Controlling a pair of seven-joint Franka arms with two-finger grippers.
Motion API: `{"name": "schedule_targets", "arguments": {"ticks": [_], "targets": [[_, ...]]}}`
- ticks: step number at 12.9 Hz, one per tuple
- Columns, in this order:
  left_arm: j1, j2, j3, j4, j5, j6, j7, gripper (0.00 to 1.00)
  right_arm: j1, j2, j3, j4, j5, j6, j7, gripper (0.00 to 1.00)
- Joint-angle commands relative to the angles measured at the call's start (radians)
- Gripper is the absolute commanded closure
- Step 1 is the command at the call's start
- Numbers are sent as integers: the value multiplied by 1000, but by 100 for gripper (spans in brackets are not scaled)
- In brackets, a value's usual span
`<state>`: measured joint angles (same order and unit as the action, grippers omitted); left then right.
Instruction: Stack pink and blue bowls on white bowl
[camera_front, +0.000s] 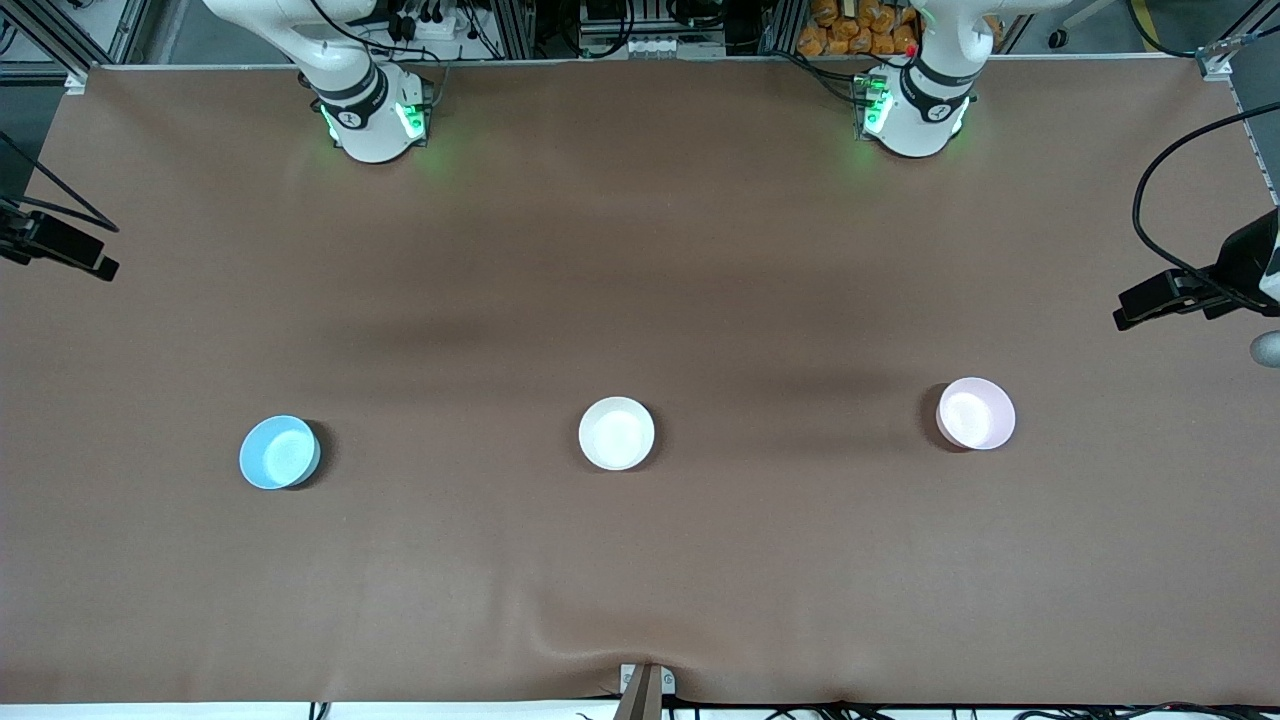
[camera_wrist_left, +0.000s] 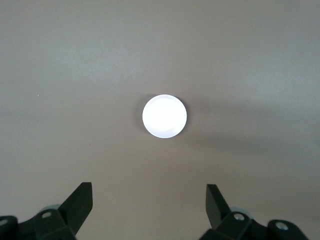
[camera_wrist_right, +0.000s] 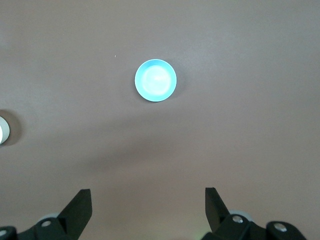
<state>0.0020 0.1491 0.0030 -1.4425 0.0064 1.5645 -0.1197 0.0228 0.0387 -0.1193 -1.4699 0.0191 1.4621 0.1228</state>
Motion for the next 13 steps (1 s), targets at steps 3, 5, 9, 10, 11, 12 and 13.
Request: {"name": "schedule_targets", "arguments": {"ticks": [3, 5, 9, 10, 11, 12, 13], "targets": [[1, 4, -1, 11, 3, -12, 15, 0, 16, 3, -8, 17, -13, -6, 17, 0], [4, 4, -1, 11, 3, -12, 14, 0, 16, 3, -8, 17, -13, -6, 17, 0], [6, 9, -1, 7, 1, -12, 15, 0, 14, 3, -9, 17, -13, -6, 17, 0], [6, 12, -1, 7, 3, -12, 15, 0, 16, 3, -8, 17, -13, -6, 17, 0], [9, 21, -1, 7, 1, -12, 18, 0, 16, 3, -8, 17, -13, -8, 17, 0], [9, 23, 2, 7, 1, -12, 20, 0, 16, 3, -8, 17, -13, -8, 17, 0], [9, 23, 2, 7, 3, -12, 20, 0, 16, 3, -8, 17, -13, -9, 17, 0]]}}
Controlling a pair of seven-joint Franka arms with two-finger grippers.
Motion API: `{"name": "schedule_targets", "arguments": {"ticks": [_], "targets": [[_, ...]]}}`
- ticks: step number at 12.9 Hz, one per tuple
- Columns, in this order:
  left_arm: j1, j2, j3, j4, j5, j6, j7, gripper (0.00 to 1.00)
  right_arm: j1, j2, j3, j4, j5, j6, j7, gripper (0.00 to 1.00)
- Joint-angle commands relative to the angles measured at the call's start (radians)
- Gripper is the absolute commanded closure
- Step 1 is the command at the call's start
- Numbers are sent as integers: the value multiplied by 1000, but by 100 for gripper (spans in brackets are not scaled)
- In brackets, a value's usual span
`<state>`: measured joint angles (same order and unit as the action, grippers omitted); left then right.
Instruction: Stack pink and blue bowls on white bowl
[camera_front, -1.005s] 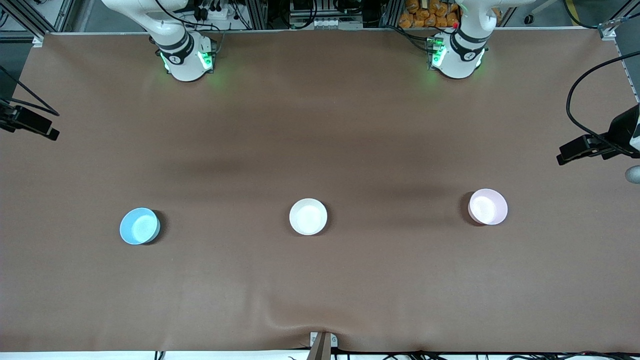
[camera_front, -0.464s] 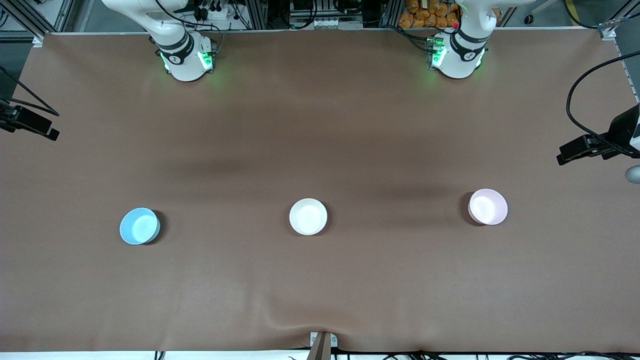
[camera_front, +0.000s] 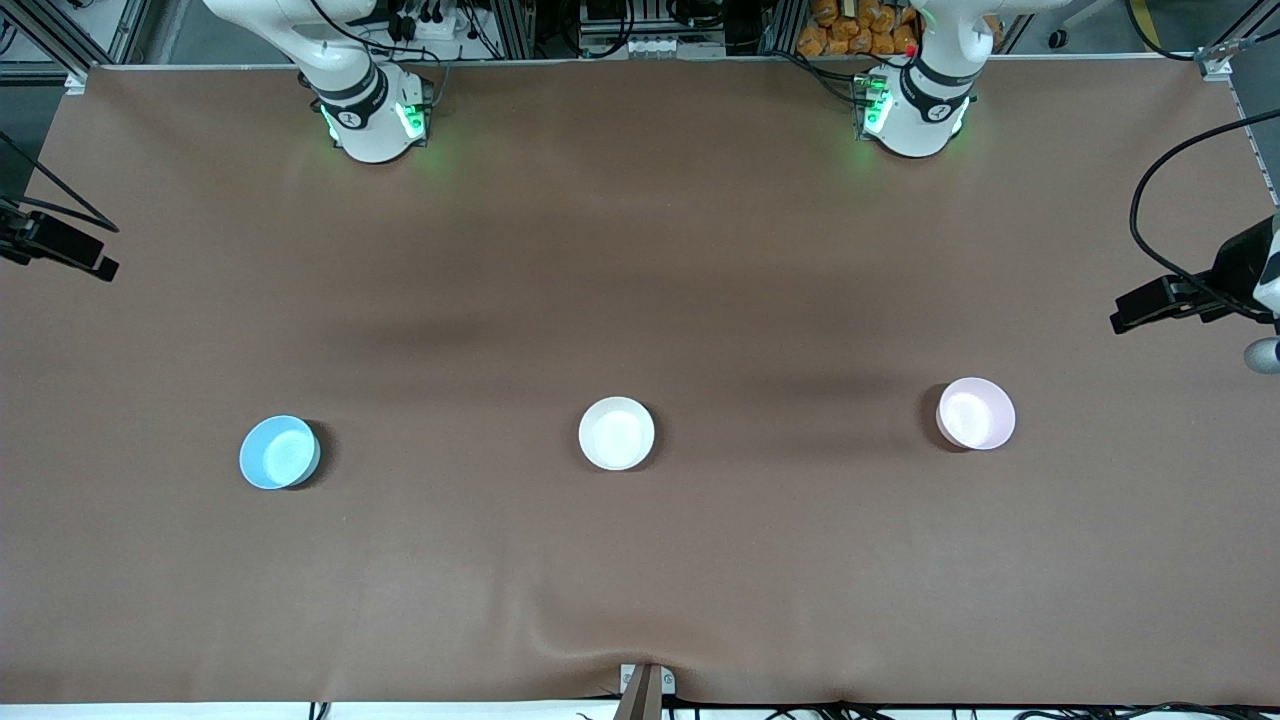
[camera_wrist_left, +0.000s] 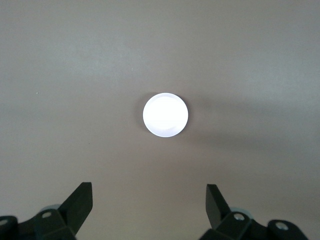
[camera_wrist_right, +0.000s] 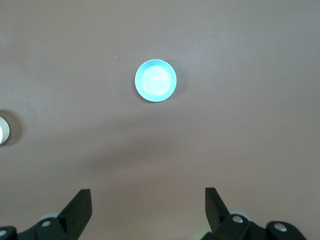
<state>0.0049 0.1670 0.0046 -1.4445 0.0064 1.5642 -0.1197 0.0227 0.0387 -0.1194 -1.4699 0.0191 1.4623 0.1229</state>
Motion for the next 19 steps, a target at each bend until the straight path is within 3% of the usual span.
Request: {"name": "schedule_targets", "arguments": {"ticks": [1, 10, 15, 19], "targets": [[4, 14, 0, 10, 3, -9, 20, 0, 16, 3, -8, 17, -13, -10, 17, 0], [7, 135, 2, -3, 1, 108, 12, 0, 17, 3, -8, 14, -13, -11, 17, 0], [27, 216, 1, -172, 1, 379, 17, 0, 19, 3, -8, 13, -11, -10, 18, 0], [89, 353, -5, -206, -9, 494, 3, 0, 17, 3, -8, 14, -11, -7, 17, 0]]}}
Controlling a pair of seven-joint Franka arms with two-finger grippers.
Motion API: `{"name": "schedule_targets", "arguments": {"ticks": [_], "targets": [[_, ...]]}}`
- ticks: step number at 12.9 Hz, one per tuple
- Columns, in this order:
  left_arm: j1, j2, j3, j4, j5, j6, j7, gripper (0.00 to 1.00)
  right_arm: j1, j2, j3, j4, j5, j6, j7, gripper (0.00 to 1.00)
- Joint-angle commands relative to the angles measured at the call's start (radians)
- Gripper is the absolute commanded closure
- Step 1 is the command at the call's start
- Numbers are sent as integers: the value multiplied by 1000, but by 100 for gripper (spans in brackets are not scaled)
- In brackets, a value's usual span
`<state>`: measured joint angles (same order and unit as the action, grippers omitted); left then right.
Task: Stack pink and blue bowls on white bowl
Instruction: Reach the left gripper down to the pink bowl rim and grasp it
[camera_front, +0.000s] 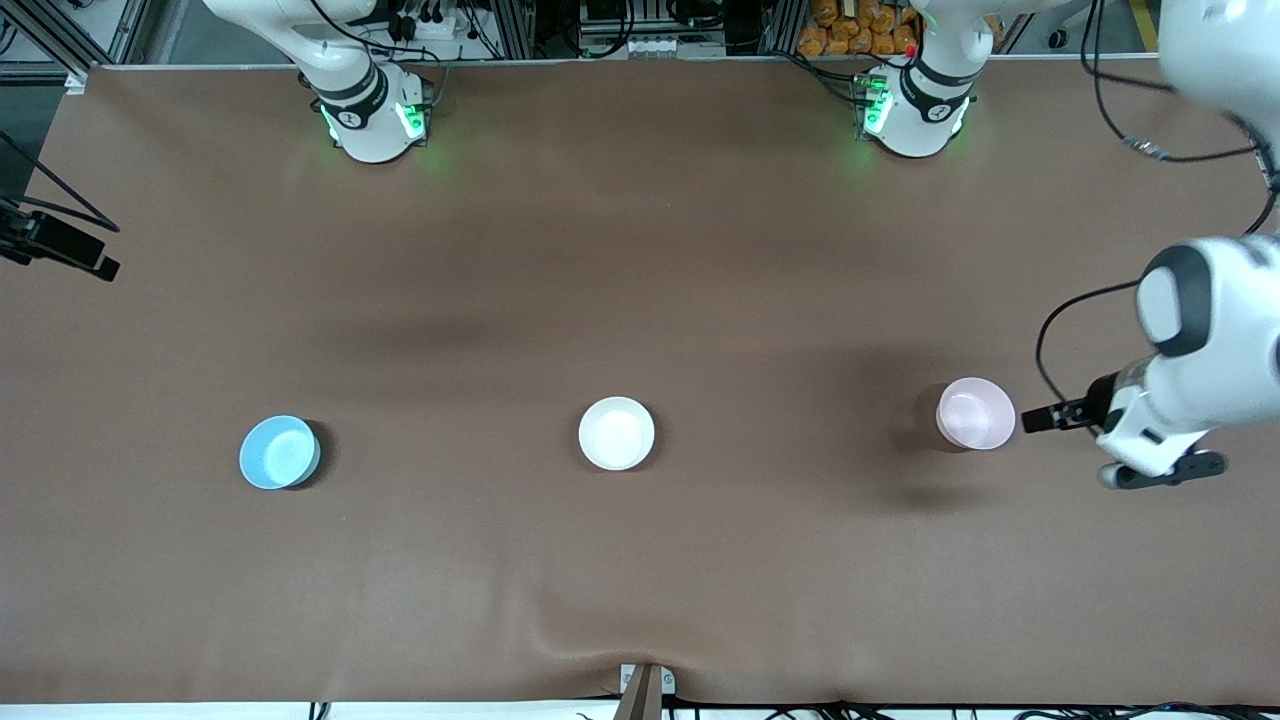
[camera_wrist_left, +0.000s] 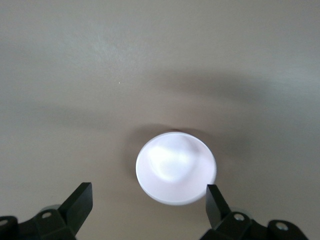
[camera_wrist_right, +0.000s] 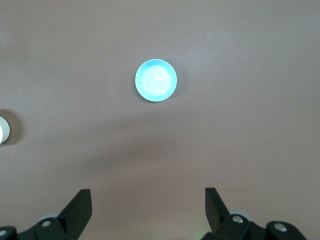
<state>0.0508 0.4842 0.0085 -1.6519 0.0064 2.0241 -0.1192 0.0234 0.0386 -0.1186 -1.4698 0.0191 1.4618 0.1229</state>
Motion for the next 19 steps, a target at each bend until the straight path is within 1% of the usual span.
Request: {"name": "schedule_targets", "arguments": {"ticks": [1, 3, 4, 6, 8, 10, 11, 12, 13, 14, 16, 17, 18, 19], "targets": [[44, 57, -8, -18, -10, 57, 18, 0, 18, 3, -9, 14, -11, -6, 17, 0], [66, 56, -8, -121, -10, 189, 51, 0, 16, 3, -9, 14, -11, -6, 17, 0], [78, 56, -10, -155, -10, 233, 71, 0, 15, 3, -9, 14, -11, -6, 17, 0], [76, 51, -12, -169, -13, 234, 73, 0, 15, 3, -9, 16, -13, -5, 17, 0], [75, 30, -16, -209, -13, 234, 73, 0, 16, 4, -9, 16, -11, -6, 17, 0], [78, 14, -41, -233, -13, 234, 75, 0, 16, 3, -9, 16, -11, -6, 17, 0], [76, 17, -44, -239, -13, 234, 75, 3, 16, 3, -9, 16, -11, -6, 17, 0], [73, 19, -47, -241, -13, 232, 75, 19, 16, 3, -9, 16, -13, -6, 17, 0], [70, 19, -57, -247, -13, 231, 79, 40, 16, 3, -9, 14, -11, -6, 17, 0], [72, 22, -58, -250, -13, 231, 79, 50, 16, 3, -9, 16, -13, -6, 17, 0], [79, 34, -58, -250, -13, 232, 91, 51, 15, 3, -9, 16, -11, -6, 17, 0], [83, 37, -58, -249, -13, 231, 98, 65, 16, 3, -9, 16, -13, -6, 17, 0], [80, 40, -58, -247, -13, 231, 95, 85, 16, 3, -9, 16, -11, -6, 17, 0], [77, 44, -58, -246, -13, 232, 95, 100, 16, 3, -9, 14, -11, -6, 17, 0]]}}
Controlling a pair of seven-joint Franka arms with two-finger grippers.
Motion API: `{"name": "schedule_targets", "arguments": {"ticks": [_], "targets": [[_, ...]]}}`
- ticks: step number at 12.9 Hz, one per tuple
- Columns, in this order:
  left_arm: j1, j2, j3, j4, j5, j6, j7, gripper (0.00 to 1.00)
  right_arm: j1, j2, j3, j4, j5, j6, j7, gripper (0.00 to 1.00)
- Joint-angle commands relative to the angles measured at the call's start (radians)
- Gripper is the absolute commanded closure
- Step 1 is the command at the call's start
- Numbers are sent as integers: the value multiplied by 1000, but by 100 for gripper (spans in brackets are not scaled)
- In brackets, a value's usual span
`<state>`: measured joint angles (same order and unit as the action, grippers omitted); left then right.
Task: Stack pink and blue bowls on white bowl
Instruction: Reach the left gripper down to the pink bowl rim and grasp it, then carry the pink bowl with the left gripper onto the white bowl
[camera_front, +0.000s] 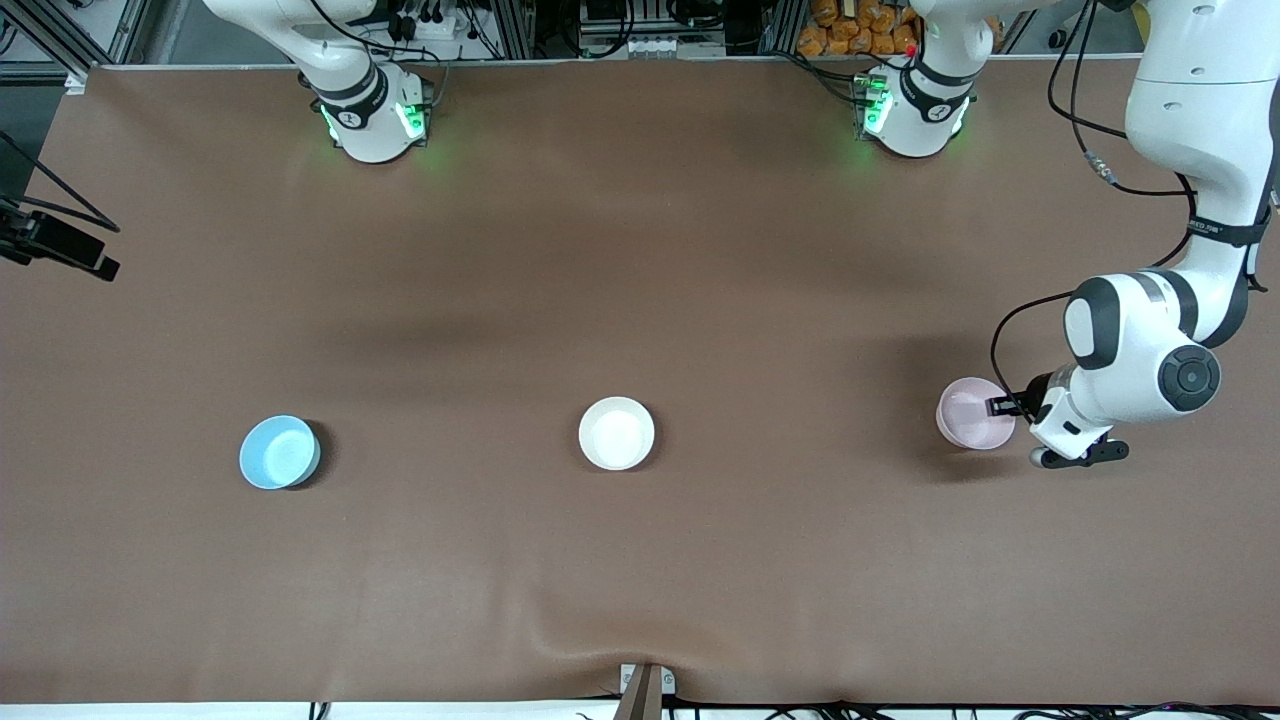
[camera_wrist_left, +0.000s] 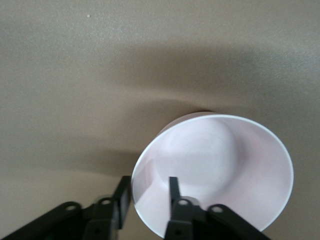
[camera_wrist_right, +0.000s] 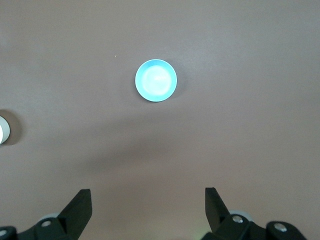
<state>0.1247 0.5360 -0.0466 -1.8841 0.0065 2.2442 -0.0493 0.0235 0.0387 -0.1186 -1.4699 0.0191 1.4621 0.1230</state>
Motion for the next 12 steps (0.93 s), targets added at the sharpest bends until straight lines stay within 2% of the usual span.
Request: {"name": "schedule_targets", "arguments": {"ticks": [1, 4, 7, 10, 12], "targets": [[3, -8, -2, -12, -13, 11, 23, 100, 16, 3, -9, 14, -11, -6, 17, 0], [-5, -21, -7, -6, -13, 11, 25, 100, 16, 3, -9, 14, -11, -6, 17, 0], [-5, -82, -120, 19, -13, -6, 11, 100, 16, 3, -9, 14, -11, -8, 17, 0], [-28, -56, -263, 112, -8, -38, 2, 100, 16, 3, -9, 16, -11, -8, 17, 0], [-120, -16, -269, 202, -2, -40, -88, 100, 15, 3, -9, 14, -11, -8, 17, 0]]}}
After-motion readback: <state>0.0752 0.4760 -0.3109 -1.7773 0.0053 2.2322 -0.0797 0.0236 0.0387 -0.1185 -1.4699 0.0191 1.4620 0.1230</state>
